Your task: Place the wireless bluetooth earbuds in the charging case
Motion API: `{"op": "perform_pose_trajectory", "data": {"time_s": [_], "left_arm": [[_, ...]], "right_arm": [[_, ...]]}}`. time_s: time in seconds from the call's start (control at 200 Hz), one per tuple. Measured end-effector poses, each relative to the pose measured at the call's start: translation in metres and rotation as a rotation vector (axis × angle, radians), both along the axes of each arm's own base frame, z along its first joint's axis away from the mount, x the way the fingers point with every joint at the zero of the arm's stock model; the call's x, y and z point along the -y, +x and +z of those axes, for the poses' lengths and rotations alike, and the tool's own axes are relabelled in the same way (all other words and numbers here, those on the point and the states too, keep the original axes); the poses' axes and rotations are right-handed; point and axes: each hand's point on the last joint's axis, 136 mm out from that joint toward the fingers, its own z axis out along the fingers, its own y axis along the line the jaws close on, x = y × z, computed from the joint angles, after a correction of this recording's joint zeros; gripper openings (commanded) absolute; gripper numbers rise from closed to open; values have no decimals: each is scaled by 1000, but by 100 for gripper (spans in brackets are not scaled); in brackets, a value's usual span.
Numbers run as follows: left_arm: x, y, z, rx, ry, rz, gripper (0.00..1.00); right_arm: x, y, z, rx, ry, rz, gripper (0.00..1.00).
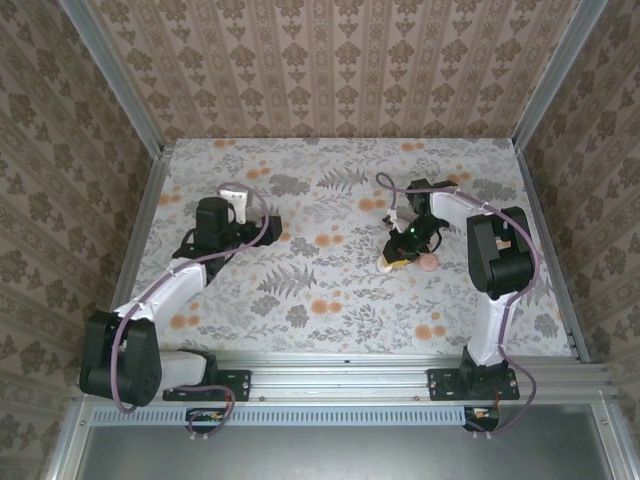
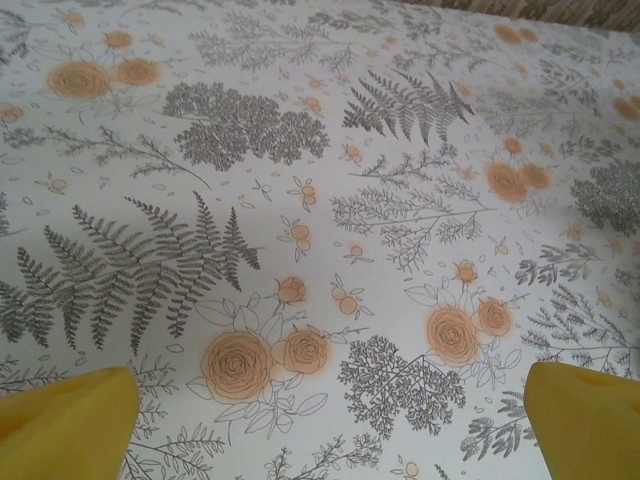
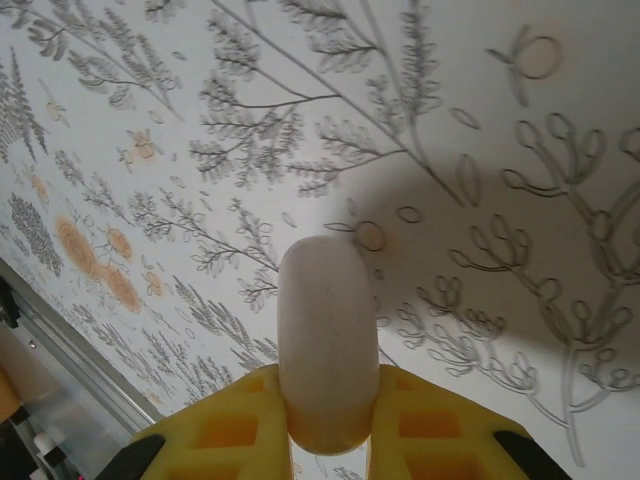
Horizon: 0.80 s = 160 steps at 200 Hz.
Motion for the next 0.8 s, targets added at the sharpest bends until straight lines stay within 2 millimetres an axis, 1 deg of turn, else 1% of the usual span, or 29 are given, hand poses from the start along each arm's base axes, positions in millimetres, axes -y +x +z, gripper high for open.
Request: {"op": "perform_pose_trajectory", "data": {"time_s": [0.135, 0.26, 0.37, 0.52, 0.615, 0.8], "left_arm": [[3, 1, -6, -19, -2, -11, 100], [7, 3, -8, -32, -11, -31, 100], [11, 6, -8, -33, -20, -46, 100], [14, 8, -4, -24, -26, -57, 100], [15, 10, -1, -16, -26, -63, 100], [15, 10, 1, -10, -26, -68, 100]], "right_arm": [[4, 3, 0, -15, -2, -5, 18], [8, 4, -2, -29, -3, -9, 26], [11, 3, -4, -42, -11, -10, 32], [17, 4, -7, -42, -30, -18, 46], [20, 5, -7, -43, -38, -27, 49], [27, 7, -9, -41, -58, -37, 50]]}}
